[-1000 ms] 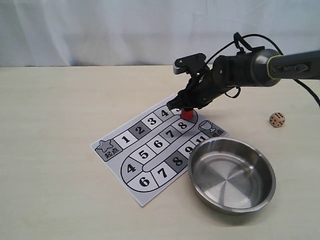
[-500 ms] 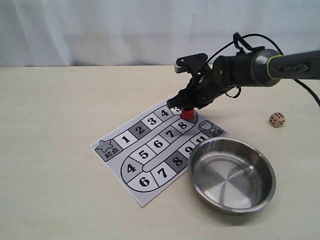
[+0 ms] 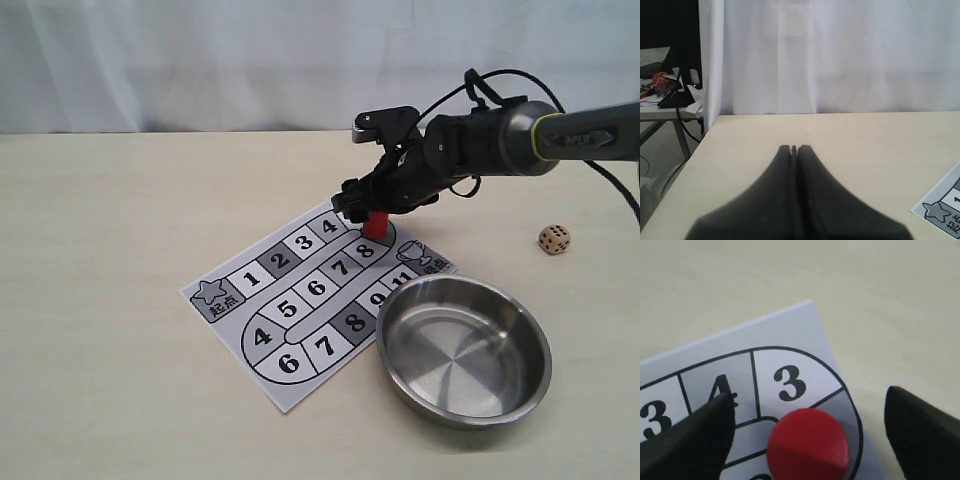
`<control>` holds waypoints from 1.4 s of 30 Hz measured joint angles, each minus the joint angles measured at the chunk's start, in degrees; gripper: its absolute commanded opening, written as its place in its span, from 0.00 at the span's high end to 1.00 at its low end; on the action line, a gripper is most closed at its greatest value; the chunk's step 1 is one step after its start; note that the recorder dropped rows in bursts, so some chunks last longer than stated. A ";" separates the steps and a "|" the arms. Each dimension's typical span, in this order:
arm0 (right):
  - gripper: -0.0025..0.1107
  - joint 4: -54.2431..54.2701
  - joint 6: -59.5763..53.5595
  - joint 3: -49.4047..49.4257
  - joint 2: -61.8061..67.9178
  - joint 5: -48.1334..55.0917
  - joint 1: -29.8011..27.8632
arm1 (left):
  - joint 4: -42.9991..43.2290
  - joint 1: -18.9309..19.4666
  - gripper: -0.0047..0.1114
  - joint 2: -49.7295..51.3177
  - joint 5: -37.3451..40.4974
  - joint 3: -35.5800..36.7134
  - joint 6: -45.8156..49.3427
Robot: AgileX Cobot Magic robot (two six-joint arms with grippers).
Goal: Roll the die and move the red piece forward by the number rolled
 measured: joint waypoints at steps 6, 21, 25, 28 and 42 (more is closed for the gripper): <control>0.73 0.10 1.04 0.00 -3.12 0.21 0.00 | 0.00 0.00 0.96 0.00 0.00 0.00 0.00; 0.94 -1.88 1.14 0.00 -13.94 17.71 -2.76 | 0.00 0.00 0.96 0.00 0.00 0.00 0.00; 0.94 -2.65 1.14 0.00 -14.62 24.06 -5.47 | 0.00 0.00 0.96 0.00 0.00 0.00 0.00; 0.94 -2.88 1.14 0.57 -14.65 26.85 -7.47 | 0.00 0.00 0.96 0.00 0.00 0.00 0.00; 0.94 -3.49 1.14 8.26 -17.73 28.07 -16.30 | 0.00 0.00 0.96 0.00 0.00 0.00 0.00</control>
